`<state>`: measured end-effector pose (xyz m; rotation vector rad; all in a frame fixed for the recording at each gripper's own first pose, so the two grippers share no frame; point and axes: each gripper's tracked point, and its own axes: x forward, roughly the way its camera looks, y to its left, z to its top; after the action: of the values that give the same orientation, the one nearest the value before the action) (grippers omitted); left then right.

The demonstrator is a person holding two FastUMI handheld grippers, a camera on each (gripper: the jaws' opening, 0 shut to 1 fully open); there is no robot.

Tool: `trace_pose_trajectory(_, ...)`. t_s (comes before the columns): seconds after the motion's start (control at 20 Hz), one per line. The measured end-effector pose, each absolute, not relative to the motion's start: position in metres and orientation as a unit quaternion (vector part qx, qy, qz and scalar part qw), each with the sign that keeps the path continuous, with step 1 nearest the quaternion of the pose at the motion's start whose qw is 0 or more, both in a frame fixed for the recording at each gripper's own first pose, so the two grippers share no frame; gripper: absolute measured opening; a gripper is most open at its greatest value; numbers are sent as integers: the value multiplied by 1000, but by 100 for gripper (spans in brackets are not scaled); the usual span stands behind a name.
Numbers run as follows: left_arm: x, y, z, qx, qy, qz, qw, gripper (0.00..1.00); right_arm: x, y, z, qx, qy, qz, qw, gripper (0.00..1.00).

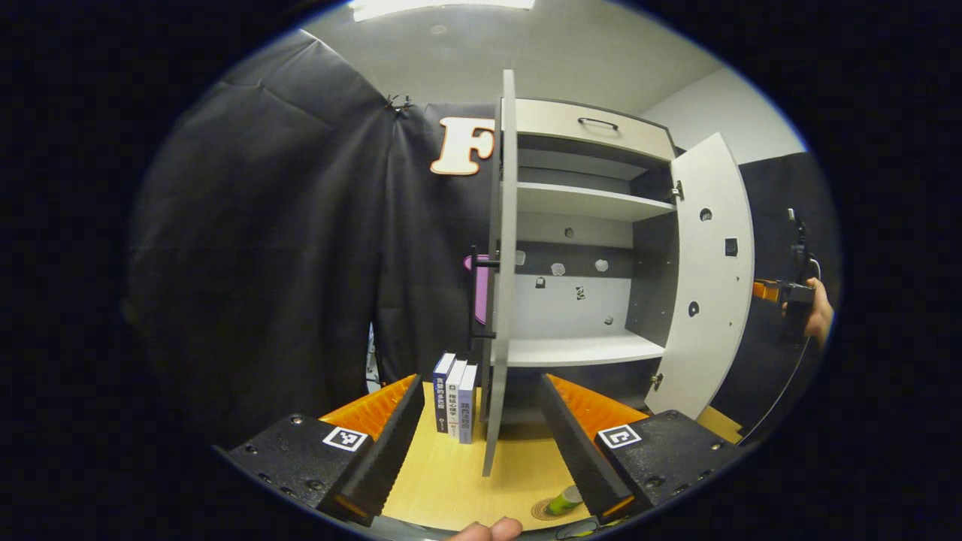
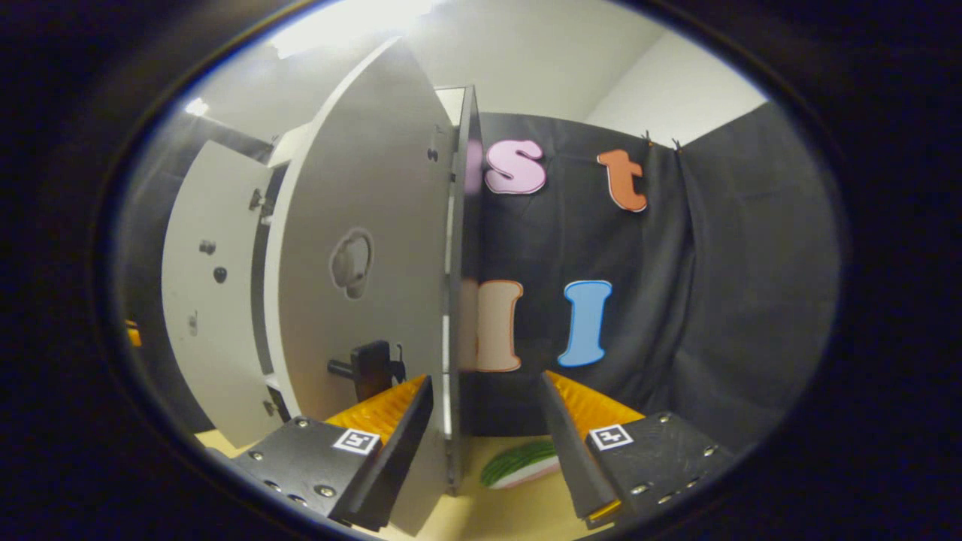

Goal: Grasp the bottle in the cabinet with the left hand and place it on the coaster, then close the right door with the right hand and the left door with the left hand.

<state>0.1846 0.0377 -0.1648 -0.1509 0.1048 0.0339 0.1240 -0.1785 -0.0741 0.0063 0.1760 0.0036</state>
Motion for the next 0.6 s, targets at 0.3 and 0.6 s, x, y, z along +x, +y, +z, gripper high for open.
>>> trace_pose_trajectory(0.3,185,77,-172,-84,60,36,994,93,128,-145,-73,-4,88,7,996,86)
trace_pose_trajectory(0.6,209,97,-180,-79,62,23,995,94,134,-117,-74,-4,82,-7,997,86)
